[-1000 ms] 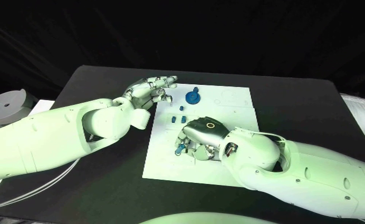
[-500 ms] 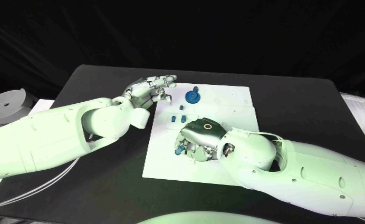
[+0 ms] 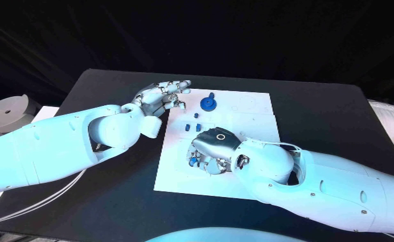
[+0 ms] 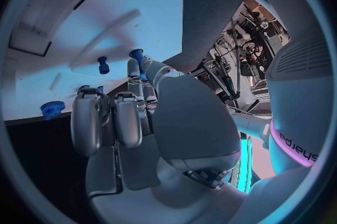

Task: Assemble the parts on the task board

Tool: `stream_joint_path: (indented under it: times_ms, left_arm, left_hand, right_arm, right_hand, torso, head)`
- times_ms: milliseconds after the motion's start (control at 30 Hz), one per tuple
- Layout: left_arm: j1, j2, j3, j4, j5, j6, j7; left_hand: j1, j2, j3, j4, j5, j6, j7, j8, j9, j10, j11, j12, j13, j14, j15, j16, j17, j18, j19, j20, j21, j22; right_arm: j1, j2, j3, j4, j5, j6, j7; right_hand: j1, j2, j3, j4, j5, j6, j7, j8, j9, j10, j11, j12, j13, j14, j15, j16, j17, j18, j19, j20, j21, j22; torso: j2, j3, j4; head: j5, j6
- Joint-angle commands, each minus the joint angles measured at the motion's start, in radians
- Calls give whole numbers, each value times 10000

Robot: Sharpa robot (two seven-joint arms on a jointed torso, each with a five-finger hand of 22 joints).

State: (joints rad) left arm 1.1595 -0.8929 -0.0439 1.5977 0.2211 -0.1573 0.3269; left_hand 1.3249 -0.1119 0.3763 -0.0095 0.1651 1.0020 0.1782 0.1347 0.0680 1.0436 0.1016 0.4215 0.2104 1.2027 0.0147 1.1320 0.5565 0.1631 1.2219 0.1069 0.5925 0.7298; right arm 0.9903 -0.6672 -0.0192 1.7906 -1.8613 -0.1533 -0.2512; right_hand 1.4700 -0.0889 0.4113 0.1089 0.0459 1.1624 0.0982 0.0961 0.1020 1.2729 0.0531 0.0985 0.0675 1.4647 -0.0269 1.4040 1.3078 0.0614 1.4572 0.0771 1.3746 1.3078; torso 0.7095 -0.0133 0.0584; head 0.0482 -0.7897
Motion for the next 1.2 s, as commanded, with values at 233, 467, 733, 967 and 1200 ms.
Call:
stream_joint_path:
  times_ms: [233,467,733,967,1200]
  left_arm:
    - [2,-6,5,36,-37,190,35]
    - [2,-22,5,34,-37,192,26]
    - [2,-43,4,26,-37,213,3]
    - [2,-58,1,16,-37,250,-19]
    - [2,-71,-9,42,-37,263,-8]
  left_hand:
    - [49,85,-16,-67,30,-63,13,37,3,-65,-28,29,10,-50,16,0,-12,185,-22,78,-55,-12]
    - [49,85,-16,-67,30,-63,13,37,3,-65,-28,29,10,-50,16,0,-12,185,-22,78,-55,-12]
    - [52,90,-26,-71,28,-79,18,57,5,-98,-23,80,15,-74,22,1,-48,185,-28,82,-64,-18]
    - [52,90,-26,-71,28,-79,18,57,5,-98,-23,80,15,-74,22,1,-48,185,-28,82,-64,-18]
    - [52,90,-26,-71,28,-79,18,57,5,-98,-23,80,15,-74,22,1,-48,185,-28,82,-64,-18]
  right_arm:
    - [-41,107,-69,-105,-142,13,-275]
    - [-41,39,-80,-83,-153,-754,-235]
    - [-44,-333,-75,230,-78,-1769,-132]
    - [-8,-1305,104,915,657,-2823,50]
    - [321,-3014,254,1607,3189,-2771,-514]
  right_hand:
    - [-666,-850,-494,249,56,-1045,358,-387,-294,-1977,442,-438,-103,586,344,-103,111,135,-322,185,-542,-653]
    - [-584,-852,-1456,463,22,-1672,206,-336,-354,-3010,642,-276,-26,532,538,-196,-49,226,-478,412,-835,-986]
    - [-365,-710,-1761,563,24,-1572,252,-303,-321,-2717,567,13,21,521,491,-228,-128,226,-434,440,-823,-974]
    - [-260,-629,-1889,666,34,-1501,273,-303,-314,-2114,421,413,63,470,399,-400,-374,262,-488,387,-960,-1131]
    - [-229,-480,-1790,861,120,-828,409,-44,-204,-60,46,1340,390,595,86,-98,35,91,-87,136,-342,-363]
  torso:
    - [-3,-5,2]
    - [-5,3,2]
    - [-4,8,-14]
    - [-19,6,-19]
    - [-45,-15,-67]
  head:
    - [-14,21]
    - [-28,34]
    - [-89,74]
    - [-264,157]
    - [-712,320]
